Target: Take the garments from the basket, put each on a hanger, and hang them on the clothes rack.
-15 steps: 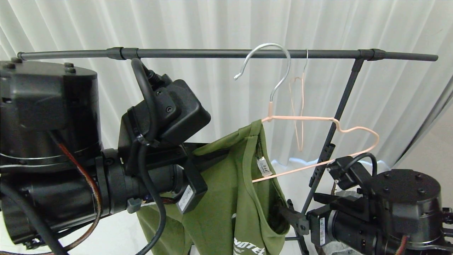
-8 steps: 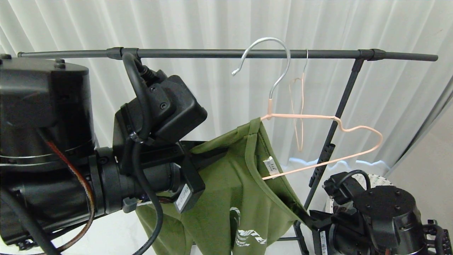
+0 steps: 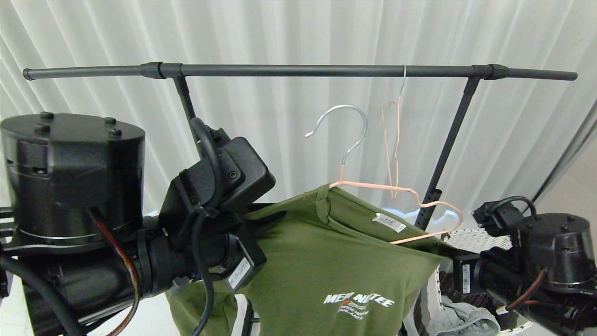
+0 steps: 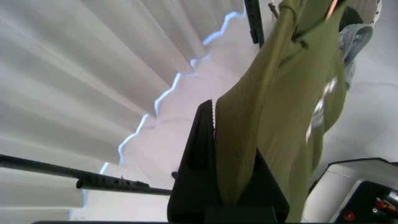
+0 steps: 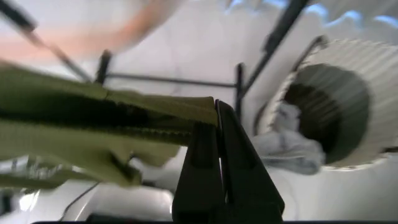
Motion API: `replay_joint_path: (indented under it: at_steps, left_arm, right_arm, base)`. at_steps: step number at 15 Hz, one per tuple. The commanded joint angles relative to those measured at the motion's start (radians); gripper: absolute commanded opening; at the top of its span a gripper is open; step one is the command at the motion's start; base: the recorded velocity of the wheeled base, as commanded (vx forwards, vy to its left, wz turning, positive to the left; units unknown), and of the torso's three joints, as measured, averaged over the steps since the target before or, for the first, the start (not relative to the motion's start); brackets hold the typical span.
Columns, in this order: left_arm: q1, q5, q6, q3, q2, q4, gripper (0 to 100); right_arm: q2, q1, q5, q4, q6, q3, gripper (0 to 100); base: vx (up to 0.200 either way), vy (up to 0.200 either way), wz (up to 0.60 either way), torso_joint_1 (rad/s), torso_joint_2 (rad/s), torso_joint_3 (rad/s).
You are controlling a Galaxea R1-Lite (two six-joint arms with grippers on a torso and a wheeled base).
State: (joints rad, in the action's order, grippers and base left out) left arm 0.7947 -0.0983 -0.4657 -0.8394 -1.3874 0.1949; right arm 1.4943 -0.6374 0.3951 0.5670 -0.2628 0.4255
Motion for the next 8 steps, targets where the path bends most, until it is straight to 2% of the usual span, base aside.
replay_joint_path:
  at_steps: [1,3,5,8]
  left_arm:
    - [-0.002,-0.012,-0.001,0.013,-0.005,0.000,0]
    - [-0.002,-0.075,-0.002,0.046,-0.008,0.000,0]
    - [-0.002,-0.106,-0.004,0.068,-0.021,0.000,0]
    - [-0.002,-0.120,0.007,0.068,-0.048,0.001,0]
  right_arm:
    - [-0.075,0.076,-0.022,0.001,0.023,0.033,0]
    - [-0.129,0.107,-0.070,-0.003,0.063,0.070,0]
    - [-0.160,0.113,-0.091,-0.001,0.111,0.088,0]
    - [-0.198,0.104,-0.127,-0.010,0.143,0.134,0]
  base:
    - [0.000,0.000,0.00,0.000,0.00,0.000]
    - [0.000,0.000,0.00,0.000,0.00,0.000]
    - [0.000,0.000,0.00,0.000,0.00,0.000]
    - [0.000,0.000,0.00,0.000,0.00,0.000]
